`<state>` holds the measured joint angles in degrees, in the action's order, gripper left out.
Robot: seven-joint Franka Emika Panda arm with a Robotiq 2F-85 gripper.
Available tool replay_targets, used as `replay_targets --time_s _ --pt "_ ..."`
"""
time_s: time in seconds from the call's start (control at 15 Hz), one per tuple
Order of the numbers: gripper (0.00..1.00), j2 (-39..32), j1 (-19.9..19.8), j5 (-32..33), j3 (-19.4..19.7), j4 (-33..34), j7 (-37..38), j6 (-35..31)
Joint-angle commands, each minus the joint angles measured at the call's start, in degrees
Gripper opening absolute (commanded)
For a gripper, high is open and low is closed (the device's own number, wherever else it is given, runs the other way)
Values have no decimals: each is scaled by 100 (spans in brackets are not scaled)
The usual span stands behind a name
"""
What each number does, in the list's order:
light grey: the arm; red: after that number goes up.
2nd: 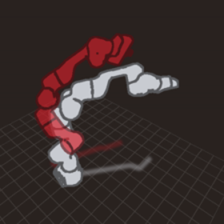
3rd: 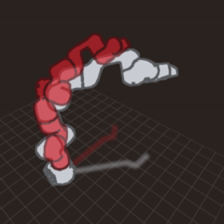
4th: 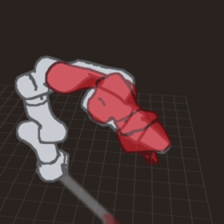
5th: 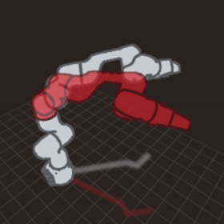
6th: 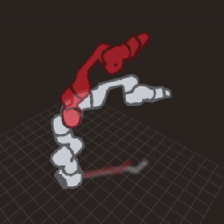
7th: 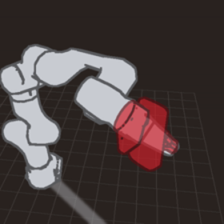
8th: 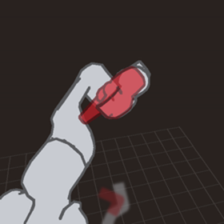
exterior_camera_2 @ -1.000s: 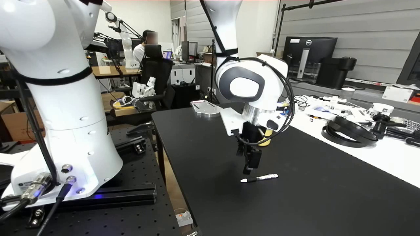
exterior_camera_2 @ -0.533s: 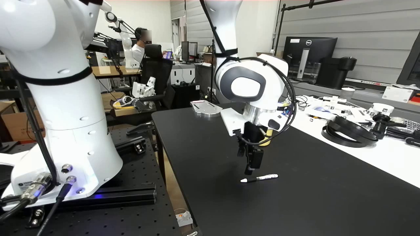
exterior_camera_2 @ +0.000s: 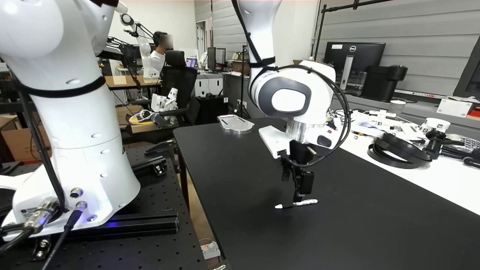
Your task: Put the pen inside the cup
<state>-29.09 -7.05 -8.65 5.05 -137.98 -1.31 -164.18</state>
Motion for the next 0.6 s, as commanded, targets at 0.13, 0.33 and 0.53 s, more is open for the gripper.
replay_targets --time_s 0.13,0.33,0.53 --pt "100 -420 -62 105 -57 241 97 -600" --pt "100 -545 -63 124 -77 257 102 -794" --pt "100 -630 -91 161 -105 290 94 -878"
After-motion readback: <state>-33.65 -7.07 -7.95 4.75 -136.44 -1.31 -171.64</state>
